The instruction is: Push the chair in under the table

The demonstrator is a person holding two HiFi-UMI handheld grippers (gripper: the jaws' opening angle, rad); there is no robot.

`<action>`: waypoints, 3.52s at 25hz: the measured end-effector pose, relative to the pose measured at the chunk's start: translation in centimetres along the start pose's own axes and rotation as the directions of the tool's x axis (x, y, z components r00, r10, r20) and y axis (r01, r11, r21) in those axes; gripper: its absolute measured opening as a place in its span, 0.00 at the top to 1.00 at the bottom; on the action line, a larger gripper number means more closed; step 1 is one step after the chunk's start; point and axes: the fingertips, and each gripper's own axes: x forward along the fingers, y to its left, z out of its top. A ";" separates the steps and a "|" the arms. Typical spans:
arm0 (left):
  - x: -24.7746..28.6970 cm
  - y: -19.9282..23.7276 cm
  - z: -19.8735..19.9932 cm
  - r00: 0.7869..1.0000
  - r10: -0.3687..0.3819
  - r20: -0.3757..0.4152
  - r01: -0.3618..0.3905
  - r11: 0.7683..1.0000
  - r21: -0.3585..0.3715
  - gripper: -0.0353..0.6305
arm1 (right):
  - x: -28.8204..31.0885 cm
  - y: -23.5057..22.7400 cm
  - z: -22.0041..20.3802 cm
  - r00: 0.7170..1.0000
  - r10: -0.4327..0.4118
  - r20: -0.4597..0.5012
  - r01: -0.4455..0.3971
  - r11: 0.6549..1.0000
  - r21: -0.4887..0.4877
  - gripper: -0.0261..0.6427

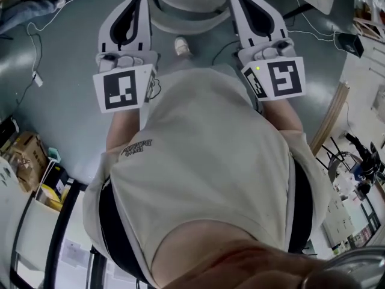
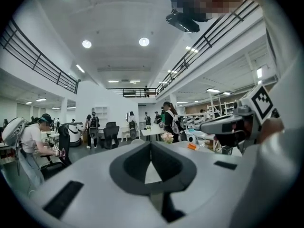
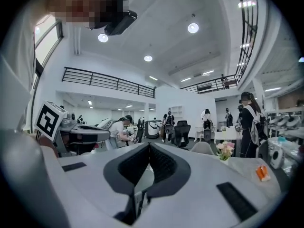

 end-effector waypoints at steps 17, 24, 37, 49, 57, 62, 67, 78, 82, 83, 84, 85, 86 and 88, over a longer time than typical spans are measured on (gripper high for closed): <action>4.8 2.0 0.8 0.990 -0.141 0.013 0.140 0.990 0.025 0.93 | 2.8 -2.9 0.7 0.988 -0.156 0.003 0.156 0.987 0.032 0.95; 6.1 1.6 0.0 0.989 -0.146 -0.012 0.146 0.989 -0.005 0.93 | 3.6 -4.2 0.0 0.989 -0.145 -0.019 0.146 0.988 0.043 0.95; 9.5 2.5 -2.1 0.989 -0.104 -0.106 0.103 0.995 -0.015 0.93 | 5.6 -7.7 -3.9 0.985 -0.130 -0.111 0.146 0.978 0.148 0.95; 16.1 4.8 -11.9 0.934 -0.126 -0.334 0.118 0.992 -0.045 0.93 | 6.6 -14.5 -14.7 0.916 -0.199 -0.348 0.277 0.942 0.190 0.94; 19.5 5.8 -21.7 0.866 -0.150 -0.478 0.129 0.989 -0.076 0.78 | 6.8 -16.9 -22.4 0.851 -0.186 -0.492 0.339 0.909 0.243 0.76; 20.9 6.7 -28.5 0.800 -0.150 -0.581 0.112 0.989 -0.101 0.75 | 7.0 -17.5 -28.6 0.796 -0.173 -0.580 0.374 0.894 0.246 0.72; 21.9 7.6 -35.8 0.723 -0.156 -0.673 0.119 0.988 -0.101 0.70 | 7.2 -17.7 -34.8 0.739 -0.164 -0.653 0.424 0.867 0.262 0.67; 21.4 10.4 -48.8 0.555 -0.166 -0.815 -0.035 0.974 -0.222 0.65 | 4.8 -17.4 -46.9 0.603 -0.124 -0.788 0.500 0.829 0.252 0.63; 20.7 10.0 -52.1 0.481 -0.168 -0.861 -0.011 0.980 -0.198 0.62 | 3.7 -17.4 -50.4 0.560 -0.114 -0.821 0.529 0.811 0.249 0.62; 20.5 10.1 -52.7 0.467 -0.169 -0.868 -0.010 0.980 -0.197 0.61 | 3.5 -17.3 -51.2 0.550 -0.109 -0.828 0.543 0.800 0.255 0.62; 20.3 10.1 -53.2 0.455 -0.170 -0.874 -0.010 0.980 -0.196 0.60 | 3.4 -17.1 -52.0 0.542 -0.101 -0.835 0.562 0.781 0.271 0.61; 20.1 10.1 -53.7 0.443 -0.173 -0.880 -0.010 0.980 -0.198 0.60 | 3.2 -17.0 -52.8 0.534 -0.090 -0.841 0.587 0.755 0.292 0.61; 19.9 10.1 -54.2 0.431 -0.178 -0.884 -0.010 0.979 -0.202 0.58 | 2.9 -16.8 -53.6 0.526 -0.079 -0.847 0.613 0.725 0.313 0.61; 19.4 9.8 -55.1 0.416 -0.180 -0.891 -0.017 0.979 -0.205 0.57 | 2.3 -16.7 -54.9 0.510 -0.065 -0.858 0.654 0.677 0.338 0.58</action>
